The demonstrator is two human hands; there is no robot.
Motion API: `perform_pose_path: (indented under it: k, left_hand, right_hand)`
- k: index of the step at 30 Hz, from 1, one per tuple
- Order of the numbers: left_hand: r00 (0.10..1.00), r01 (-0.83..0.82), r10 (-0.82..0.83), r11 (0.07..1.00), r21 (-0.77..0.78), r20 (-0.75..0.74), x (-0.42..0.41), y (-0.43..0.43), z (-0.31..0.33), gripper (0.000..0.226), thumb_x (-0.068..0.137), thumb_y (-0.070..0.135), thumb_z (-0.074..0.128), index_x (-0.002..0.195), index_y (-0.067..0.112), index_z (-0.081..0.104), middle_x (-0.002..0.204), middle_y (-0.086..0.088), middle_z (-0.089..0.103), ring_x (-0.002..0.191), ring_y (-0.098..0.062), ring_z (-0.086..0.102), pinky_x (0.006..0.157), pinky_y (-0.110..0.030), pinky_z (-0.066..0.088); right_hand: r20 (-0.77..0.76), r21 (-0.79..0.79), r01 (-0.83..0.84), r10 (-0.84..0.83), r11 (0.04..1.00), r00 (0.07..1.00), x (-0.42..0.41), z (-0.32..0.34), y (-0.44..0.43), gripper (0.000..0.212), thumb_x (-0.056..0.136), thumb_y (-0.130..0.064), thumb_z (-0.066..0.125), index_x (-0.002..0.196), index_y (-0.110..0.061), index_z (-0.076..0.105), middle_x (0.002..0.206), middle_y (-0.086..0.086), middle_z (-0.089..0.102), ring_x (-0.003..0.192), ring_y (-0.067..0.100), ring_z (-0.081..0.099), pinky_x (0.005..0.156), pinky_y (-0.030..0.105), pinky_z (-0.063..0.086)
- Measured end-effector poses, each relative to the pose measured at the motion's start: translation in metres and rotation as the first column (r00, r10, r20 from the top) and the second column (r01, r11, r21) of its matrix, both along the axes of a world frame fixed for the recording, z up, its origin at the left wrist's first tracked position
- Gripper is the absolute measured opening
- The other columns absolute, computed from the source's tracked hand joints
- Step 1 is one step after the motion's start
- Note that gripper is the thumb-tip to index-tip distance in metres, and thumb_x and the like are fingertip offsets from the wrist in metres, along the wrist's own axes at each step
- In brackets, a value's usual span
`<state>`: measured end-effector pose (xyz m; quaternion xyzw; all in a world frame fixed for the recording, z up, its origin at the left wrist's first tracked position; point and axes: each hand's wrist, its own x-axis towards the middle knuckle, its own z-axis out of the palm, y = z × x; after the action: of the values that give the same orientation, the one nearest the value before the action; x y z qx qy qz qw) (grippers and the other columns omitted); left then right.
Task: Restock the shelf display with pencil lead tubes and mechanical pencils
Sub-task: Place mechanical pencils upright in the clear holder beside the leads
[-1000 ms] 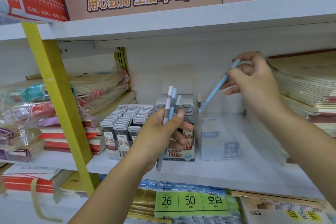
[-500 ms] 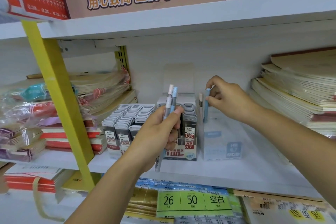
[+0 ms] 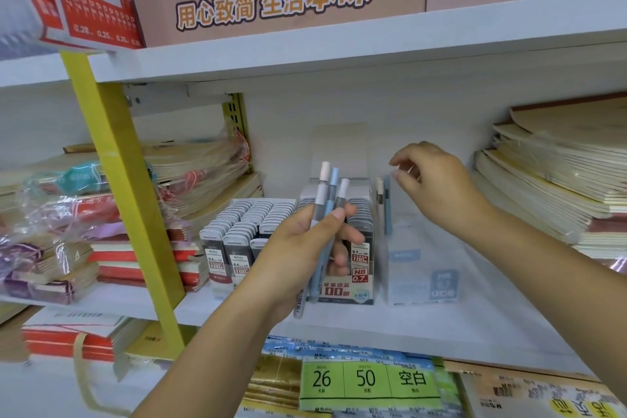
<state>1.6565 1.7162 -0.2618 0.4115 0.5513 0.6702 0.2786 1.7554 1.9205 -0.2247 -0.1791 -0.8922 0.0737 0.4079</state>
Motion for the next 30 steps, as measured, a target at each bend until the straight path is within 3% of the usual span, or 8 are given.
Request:
perform_pose_path:
  k: [2, 5, 12, 14, 17, 20, 24, 30]
  left_hand:
    - [0.999, 0.032, -0.032, 0.999, 0.001, -0.004, 0.003, 0.001, 0.001, 0.026, 0.09, 0.038, 0.061, 0.107, 0.021, 0.071, 0.087, -0.002, 0.075, 0.058, -0.01, 0.06, 0.058, -0.024, 0.054]
    - [0.998, 0.07, -0.07, 0.998, 0.004, 0.01, 0.01, 0.006, 0.001, 0.037, 0.081, 0.042, 0.063, 0.109, 0.018, 0.069, 0.092, -0.006, 0.078, 0.063, -0.013, 0.068, 0.062, -0.026, 0.058]
    - [0.991, 0.126, -0.126, 0.992, -0.018, 0.035, 0.013, 0.009, 0.0, 0.039, 0.089, 0.042, 0.058, 0.121, 0.019, 0.065, 0.105, -0.009, 0.078, 0.093, -0.025, 0.077, 0.075, -0.036, 0.064]
    - [0.996, 0.082, -0.081, 0.996, -0.041, 0.032, 0.01, 0.005, 0.001, 0.027, 0.098, 0.036, 0.054, 0.118, 0.023, 0.067, 0.103, -0.006, 0.079, 0.086, -0.022, 0.077, 0.067, -0.033, 0.063]
    - [0.993, -0.069, 0.061, 0.994, -0.082, -0.098, 0.005, 0.002, 0.001, 0.022, 0.103, 0.035, 0.049, 0.114, 0.027, 0.067, 0.087, 0.0, 0.078, 0.053, -0.009, 0.063, 0.048, -0.021, 0.049]
    - [0.985, -0.11, 0.097, 0.99, -0.087, -0.143, 0.002, 0.001, -0.001, 0.023, 0.105, 0.035, 0.047, 0.109, 0.028, 0.069, 0.067, 0.004, 0.065, 0.041, -0.004, 0.04, 0.04, -0.016, 0.035]
    - [0.997, -0.058, 0.054, 0.996, -0.074, -0.055, 0.005, 0.001, 0.001, 0.024, 0.105, 0.031, 0.047, 0.107, 0.027, 0.07, 0.064, 0.004, 0.059, 0.042, -0.005, 0.036, 0.039, -0.017, 0.031]
    - [0.999, -0.047, 0.045, 0.997, -0.055, -0.021, 0.002, 0.001, 0.002, 0.025, 0.106, 0.024, 0.044, 0.114, 0.025, 0.068, 0.062, 0.005, 0.059, 0.043, -0.007, 0.035, 0.04, -0.018, 0.03]
  right_hand:
    - [-0.141, -0.273, -0.19, 0.156, 0.943, 0.978, 0.01, 0.005, -0.023, 0.011, 0.093, -0.026, 0.061, 0.096, -0.021, 0.07, 0.086, -0.006, 0.069, 0.078, 0.01, 0.063, 0.07, 0.017, 0.046]
    - [-0.208, -0.59, -0.441, 0.4, 0.677, 0.892, 0.019, 0.004, -0.054, 0.015, 0.089, -0.03, 0.066, 0.102, -0.024, 0.073, 0.088, -0.011, 0.074, 0.078, -0.001, 0.068, 0.067, 0.009, 0.048]
    - [-0.477, -0.616, -0.573, 0.323, 0.541, 0.818, 0.031, 0.011, -0.05, 0.005, 0.095, -0.02, 0.06, 0.093, -0.018, 0.064, 0.085, 0.003, 0.076, 0.077, 0.015, 0.072, 0.062, 0.023, 0.054]
    - [-0.606, -0.561, -0.609, 0.222, 0.561, 0.764, 0.037, 0.022, -0.033, 0.005, 0.097, -0.019, 0.057, 0.093, -0.017, 0.06, 0.082, 0.005, 0.076, 0.07, 0.018, 0.073, 0.053, 0.021, 0.053]
    - [-0.611, -0.445, -0.528, 0.185, 0.724, 0.769, 0.04, 0.029, -0.006, 0.004, 0.094, -0.022, 0.059, 0.09, -0.023, 0.057, 0.079, 0.002, 0.075, 0.067, 0.017, 0.071, 0.052, 0.021, 0.053]
    - [-0.375, -0.377, -0.319, 0.172, 0.87, 0.911, 0.03, 0.019, 0.012, 0.016, 0.093, -0.018, 0.062, 0.085, -0.03, 0.056, 0.077, 0.001, 0.073, 0.069, 0.014, 0.071, 0.065, 0.033, 0.059]
    - [-0.086, -0.299, -0.142, 0.122, 0.944, 0.989, 0.013, 0.003, 0.023, 0.011, 0.091, -0.017, 0.065, 0.088, -0.022, 0.056, 0.084, 0.005, 0.072, 0.078, 0.022, 0.07, 0.08, 0.046, 0.057]
    - [0.035, -0.183, -0.074, 0.082, 0.98, 0.996, 0.006, -0.005, 0.022, 0.01, 0.092, -0.027, 0.064, 0.094, -0.022, 0.055, 0.086, 0.0, 0.071, 0.079, 0.015, 0.068, 0.072, 0.028, 0.052]
